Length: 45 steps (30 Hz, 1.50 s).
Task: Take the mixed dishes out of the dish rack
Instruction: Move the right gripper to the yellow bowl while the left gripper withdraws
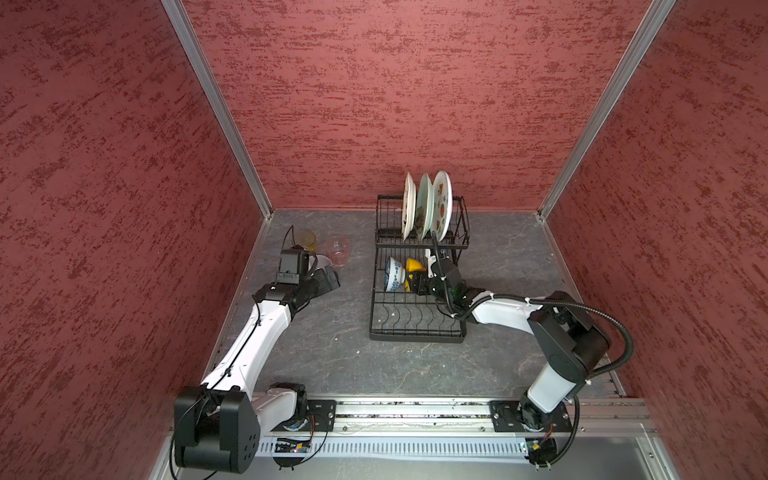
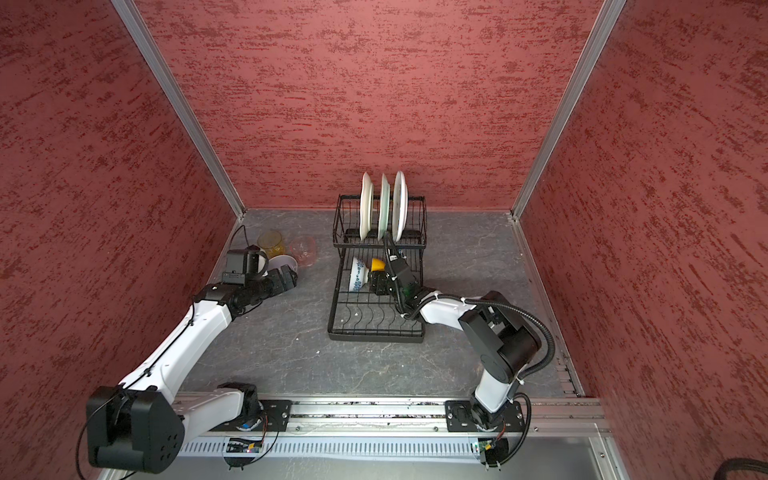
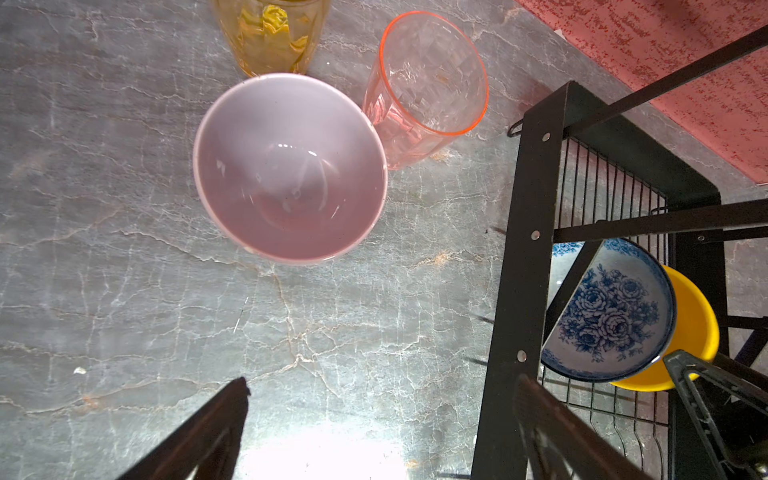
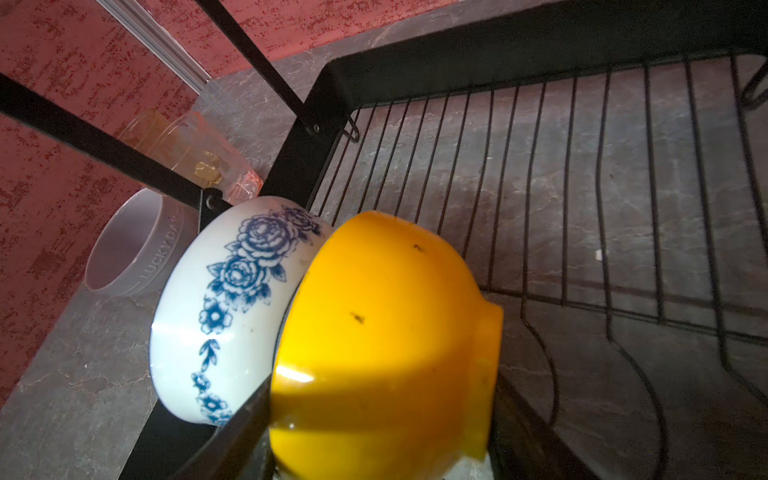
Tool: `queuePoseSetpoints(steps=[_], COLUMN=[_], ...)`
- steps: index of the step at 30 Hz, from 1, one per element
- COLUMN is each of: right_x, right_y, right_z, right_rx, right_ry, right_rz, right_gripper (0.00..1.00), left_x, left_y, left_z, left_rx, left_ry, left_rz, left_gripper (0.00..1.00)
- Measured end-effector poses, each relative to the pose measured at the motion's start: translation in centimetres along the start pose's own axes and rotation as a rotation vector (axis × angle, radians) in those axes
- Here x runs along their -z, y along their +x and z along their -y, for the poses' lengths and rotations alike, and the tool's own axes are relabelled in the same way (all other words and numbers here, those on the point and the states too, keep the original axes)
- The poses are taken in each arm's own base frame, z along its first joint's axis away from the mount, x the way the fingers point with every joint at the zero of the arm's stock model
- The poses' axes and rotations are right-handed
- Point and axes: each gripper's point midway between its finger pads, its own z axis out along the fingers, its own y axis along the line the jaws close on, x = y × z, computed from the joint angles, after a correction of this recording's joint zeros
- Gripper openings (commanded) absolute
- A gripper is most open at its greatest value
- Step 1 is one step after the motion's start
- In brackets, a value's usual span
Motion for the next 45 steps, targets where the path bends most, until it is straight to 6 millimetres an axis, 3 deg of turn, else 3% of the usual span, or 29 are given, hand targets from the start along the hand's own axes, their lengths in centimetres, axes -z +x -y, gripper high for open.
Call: queuePoseSetpoints(steps=[18,37,45], right_x=[0.1,3.1,3.3], right_y=[-0.1,0.3,0.3], right_z=[0.0,1.8,1.9], right_rx=[0.070,0.115,0.121], right_ry=[0.030,0.094,0.082], right_rz=[0.022,0.062,0.088], right_gripper=[0.57,0.56,0.57], left_x=[0.7,0.7,0.8], left_y=[0.2,0.4,0.7], left_z=[1.3,2.8,3.5], left_rx=[-0.014,-0.017,-0.011], left_ry=[0.047,0.101,0.127], left_rz=[0.005,0.000,-0.010], left_gripper=[1.00,1.00,1.00])
